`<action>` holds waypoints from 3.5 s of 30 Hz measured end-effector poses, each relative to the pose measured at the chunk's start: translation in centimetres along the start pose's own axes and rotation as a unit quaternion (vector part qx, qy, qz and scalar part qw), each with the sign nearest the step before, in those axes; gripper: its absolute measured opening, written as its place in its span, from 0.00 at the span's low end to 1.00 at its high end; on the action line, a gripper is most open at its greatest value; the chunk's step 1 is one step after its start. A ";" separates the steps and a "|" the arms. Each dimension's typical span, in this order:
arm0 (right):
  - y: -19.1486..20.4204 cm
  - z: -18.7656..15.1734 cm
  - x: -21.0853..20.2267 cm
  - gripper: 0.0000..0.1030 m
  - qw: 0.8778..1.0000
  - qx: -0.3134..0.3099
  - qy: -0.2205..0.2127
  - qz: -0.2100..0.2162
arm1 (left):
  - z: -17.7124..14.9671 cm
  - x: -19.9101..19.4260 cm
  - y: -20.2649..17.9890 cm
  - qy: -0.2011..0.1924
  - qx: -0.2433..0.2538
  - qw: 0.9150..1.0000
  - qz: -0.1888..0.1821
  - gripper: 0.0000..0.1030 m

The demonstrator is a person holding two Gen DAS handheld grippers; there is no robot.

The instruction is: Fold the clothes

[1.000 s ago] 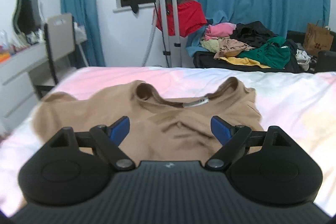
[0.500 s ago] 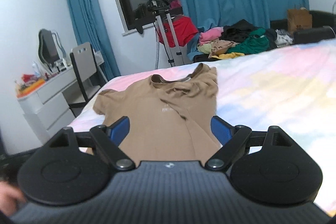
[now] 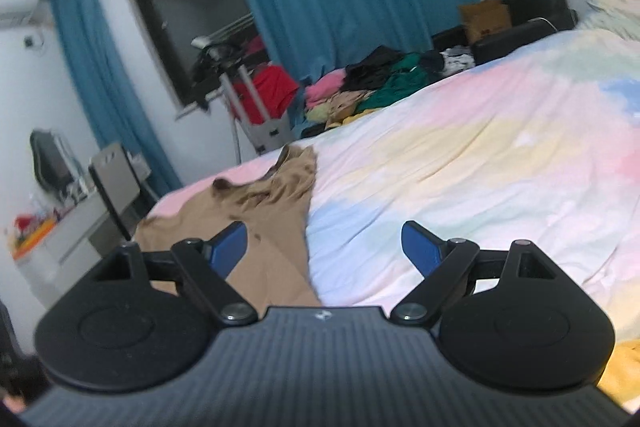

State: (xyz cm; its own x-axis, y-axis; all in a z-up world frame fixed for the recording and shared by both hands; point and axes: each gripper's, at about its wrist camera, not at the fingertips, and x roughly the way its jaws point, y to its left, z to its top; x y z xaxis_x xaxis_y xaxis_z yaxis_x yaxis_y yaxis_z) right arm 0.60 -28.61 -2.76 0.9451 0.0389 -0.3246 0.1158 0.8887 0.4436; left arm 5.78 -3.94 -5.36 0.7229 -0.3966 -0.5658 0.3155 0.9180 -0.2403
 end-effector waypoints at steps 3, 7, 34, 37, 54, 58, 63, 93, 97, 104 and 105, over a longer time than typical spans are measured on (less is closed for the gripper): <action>-1.8 0.4 -0.9 0.83 0.999 0.035 -0.020 -0.002 | -0.9 1.0 -3.6 0.022 0.034 0.998 -0.044 0.89; -4.3 0.7 -2.4 0.84 0.995 0.090 -0.043 0.014 | -2.6 2.6 -8.2 0.040 0.110 0.989 -0.090 0.82; -6.7 0.1 -1.6 0.85 0.991 0.132 -0.028 0.016 | -3.6 2.9 -8.8 -0.014 0.070 0.991 -0.117 0.01; -6.2 0.1 -1.5 0.85 0.992 0.121 -0.024 0.012 | -2.9 -0.7 -5.4 -0.034 0.006 0.994 -0.102 0.01; -0.1 -1.0 -0.4 0.85 1.000 -0.019 0.015 -0.012 | -6.3 -4.5 4.7 0.075 -0.097 0.991 0.051 0.01; 2.5 -2.1 -0.4 0.84 0.996 -0.084 0.019 -0.004 | -6.5 -5.5 3.7 0.066 -0.080 0.994 0.037 0.24; 3.6 -3.2 0.0 0.83 0.993 -0.115 0.032 0.006 | -4.6 -5.6 3.2 0.046 -0.062 0.996 0.043 0.45; 3.4 -3.3 0.6 0.83 0.993 -0.111 0.035 -0.002 | -6.4 0.4 4.6 0.136 -0.076 0.988 -0.021 0.03; 3.4 -3.3 0.7 0.83 0.993 -0.114 0.036 -0.002 | -6.6 0.3 3.6 0.129 -0.046 0.991 -0.002 0.03; 3.2 -3.3 0.3 0.83 0.993 -0.116 0.032 0.005 | -5.8 -1.1 2.0 0.095 0.001 0.995 0.001 0.53; 3.2 -3.3 0.3 0.83 0.993 -0.117 0.031 0.006 | -5.5 -1.5 1.7 0.087 0.007 0.996 0.006 0.56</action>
State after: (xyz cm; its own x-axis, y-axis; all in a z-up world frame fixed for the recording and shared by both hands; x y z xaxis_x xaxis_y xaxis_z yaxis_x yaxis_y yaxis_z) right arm 0.27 -24.23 -4.14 0.9245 0.0712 -0.3745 0.0244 0.9693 0.2446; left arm 1.84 -1.73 -9.29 0.6092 -0.3784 -0.6969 0.3171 0.9217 -0.2233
